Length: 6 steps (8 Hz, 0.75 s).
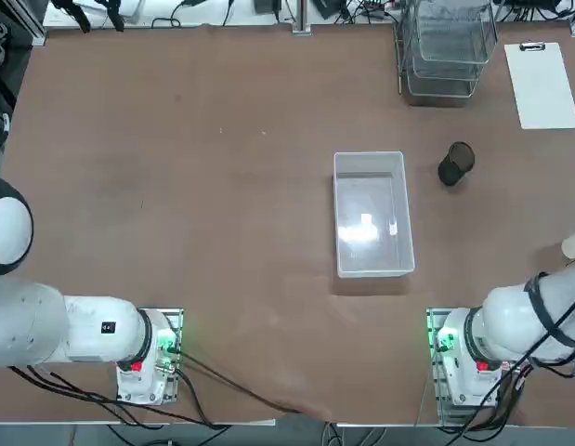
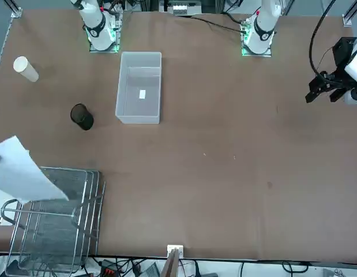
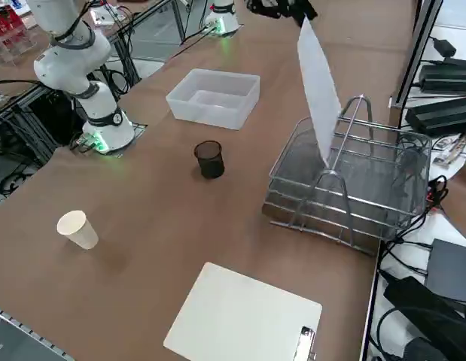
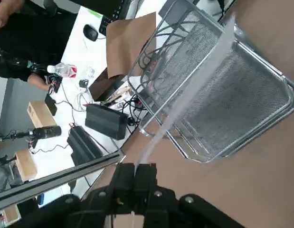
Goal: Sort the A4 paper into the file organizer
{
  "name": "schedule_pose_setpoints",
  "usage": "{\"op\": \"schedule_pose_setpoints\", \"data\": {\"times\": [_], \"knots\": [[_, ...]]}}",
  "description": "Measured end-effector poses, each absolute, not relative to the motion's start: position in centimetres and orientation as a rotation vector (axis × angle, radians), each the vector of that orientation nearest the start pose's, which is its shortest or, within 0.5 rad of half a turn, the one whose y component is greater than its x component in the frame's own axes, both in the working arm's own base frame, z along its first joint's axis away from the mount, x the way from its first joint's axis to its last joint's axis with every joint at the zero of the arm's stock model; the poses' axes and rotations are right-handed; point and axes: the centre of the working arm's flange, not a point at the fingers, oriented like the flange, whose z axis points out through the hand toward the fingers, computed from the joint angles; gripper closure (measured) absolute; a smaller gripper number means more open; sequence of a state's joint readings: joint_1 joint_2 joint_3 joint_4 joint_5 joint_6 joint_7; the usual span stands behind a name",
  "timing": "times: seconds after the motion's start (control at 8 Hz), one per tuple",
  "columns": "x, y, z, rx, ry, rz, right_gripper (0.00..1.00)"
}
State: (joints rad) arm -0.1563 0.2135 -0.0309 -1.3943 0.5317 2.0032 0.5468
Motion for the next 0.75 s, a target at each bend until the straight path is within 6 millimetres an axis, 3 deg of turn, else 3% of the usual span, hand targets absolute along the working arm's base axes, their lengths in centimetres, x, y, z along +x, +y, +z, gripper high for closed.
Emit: {"op": "schedule_pose_setpoints", "data": {"times": [0.75], "knots": [[67.2,-8.4,58.6,-2.267,1.123,-0.479,0.98]]}}
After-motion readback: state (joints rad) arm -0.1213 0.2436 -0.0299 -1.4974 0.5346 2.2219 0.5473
